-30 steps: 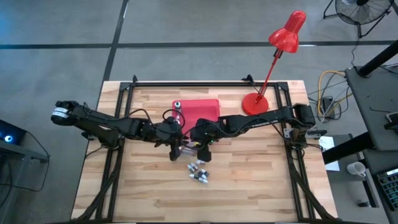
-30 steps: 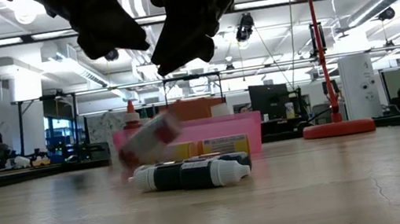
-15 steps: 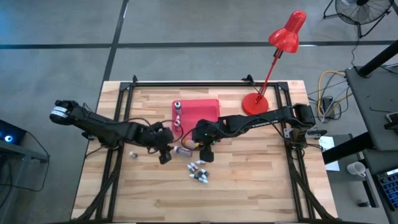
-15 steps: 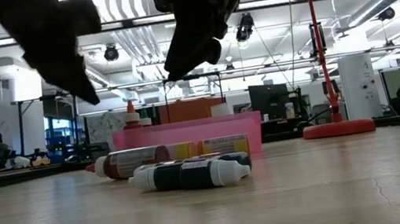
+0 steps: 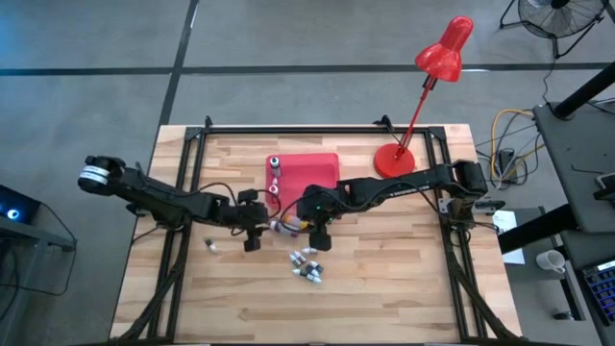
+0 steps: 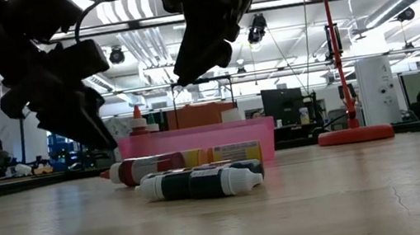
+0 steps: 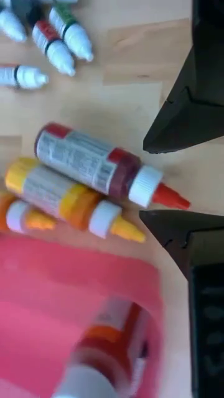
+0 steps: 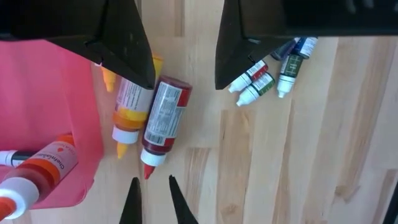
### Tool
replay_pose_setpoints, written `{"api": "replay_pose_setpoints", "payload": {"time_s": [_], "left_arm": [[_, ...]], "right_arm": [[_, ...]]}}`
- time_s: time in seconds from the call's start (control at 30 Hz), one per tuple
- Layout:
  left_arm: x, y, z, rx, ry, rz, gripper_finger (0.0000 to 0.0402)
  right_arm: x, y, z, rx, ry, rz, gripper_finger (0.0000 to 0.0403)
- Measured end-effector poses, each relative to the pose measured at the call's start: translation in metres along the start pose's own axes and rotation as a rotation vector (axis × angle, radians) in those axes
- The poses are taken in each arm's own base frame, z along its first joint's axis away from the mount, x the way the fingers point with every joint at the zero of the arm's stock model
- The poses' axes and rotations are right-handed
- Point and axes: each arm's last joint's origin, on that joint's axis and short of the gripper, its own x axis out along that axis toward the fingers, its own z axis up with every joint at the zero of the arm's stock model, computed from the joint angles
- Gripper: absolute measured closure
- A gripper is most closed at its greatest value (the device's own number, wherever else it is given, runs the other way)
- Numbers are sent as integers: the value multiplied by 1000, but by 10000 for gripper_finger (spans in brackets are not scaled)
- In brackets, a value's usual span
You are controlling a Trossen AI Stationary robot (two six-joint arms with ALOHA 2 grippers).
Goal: Pick & Place food coloring
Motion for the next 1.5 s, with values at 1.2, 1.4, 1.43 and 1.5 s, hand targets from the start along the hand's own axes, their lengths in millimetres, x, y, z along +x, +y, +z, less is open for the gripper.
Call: {"api": "replay_pose_setpoints", "payload": {"time_s": [1.2,1.4,1.43,1.5], "left_arm": [[38,-1,6,65,127,-83,309],[31,0,9,5,250,-60,309],[26,0,13,0,281,-57,309],[17,-1,23,2,349,-45,309]], "right_arm": [[0,-5,-2,-21,17,-43,246],[-1,-7,-1,-40,18,-45,254],[-1,-7,-2,-39,23,-37,256],[-3,-7,-4,-32,49,-17,260]]}}
